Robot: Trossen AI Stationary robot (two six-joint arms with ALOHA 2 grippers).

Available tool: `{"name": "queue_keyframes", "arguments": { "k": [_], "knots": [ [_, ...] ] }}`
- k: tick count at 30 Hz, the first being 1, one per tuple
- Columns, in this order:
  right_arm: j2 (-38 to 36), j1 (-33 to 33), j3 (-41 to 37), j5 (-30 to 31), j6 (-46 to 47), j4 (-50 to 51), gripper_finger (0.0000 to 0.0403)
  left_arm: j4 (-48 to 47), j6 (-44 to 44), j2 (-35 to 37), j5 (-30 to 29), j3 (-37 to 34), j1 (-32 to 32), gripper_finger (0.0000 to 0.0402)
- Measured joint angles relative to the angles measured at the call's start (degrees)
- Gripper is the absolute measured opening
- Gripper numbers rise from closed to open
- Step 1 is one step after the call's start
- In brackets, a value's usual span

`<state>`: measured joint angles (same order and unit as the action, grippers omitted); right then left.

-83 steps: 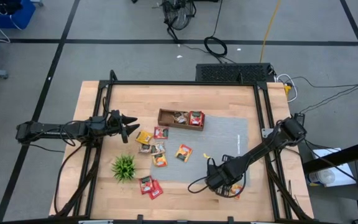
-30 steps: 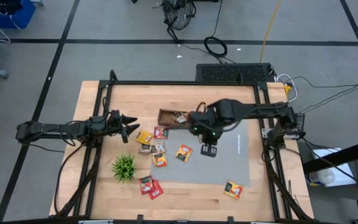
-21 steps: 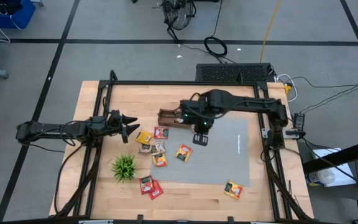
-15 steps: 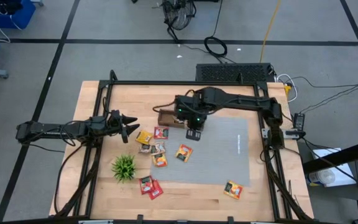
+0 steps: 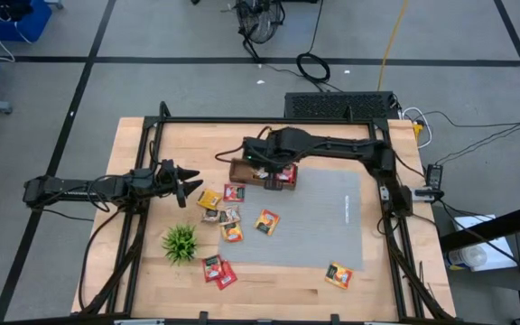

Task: Pick & Place Tea
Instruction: Put the gold tea bag into the middle section of the wooden organizer

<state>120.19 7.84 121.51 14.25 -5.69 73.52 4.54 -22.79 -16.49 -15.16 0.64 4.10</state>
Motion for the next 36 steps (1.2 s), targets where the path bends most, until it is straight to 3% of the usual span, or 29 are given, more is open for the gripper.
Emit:
{"name": "queue_keyframes", "arguments": {
  "k": [7,14,22,26,36],
  "knots": [
    [3.4,-0.6,0.0,6.6,-3.7,-6.0,0.0011,0.0,0.0,0.0,0.0,0.0,0.0,0.0212],
    [7.1,-1.9,-0.5,9.0,-3.7,-6.1,0.0011,0.0,0.0,0.0,0.0,0.0,0.0,0.0212],
    [7.3,-3.8,-7.7,12.2,-1.1,-10.1,0.0011,0.0,0.0,0.0,0.0,0.0,0.0,0.0212],
    [7.3,-4.0,-10.8,16.7,-2.6,-14.6,0.0011,0.0,0.0,0.0,0.0,0.0,0.0,0.0212],
    [7.3,-4.2,-11.4,17.1,-5.8,-19.9,0.0013,0.0,0.0,0.0,0.0,0.0,0.0,0.0212]
  ]
}}
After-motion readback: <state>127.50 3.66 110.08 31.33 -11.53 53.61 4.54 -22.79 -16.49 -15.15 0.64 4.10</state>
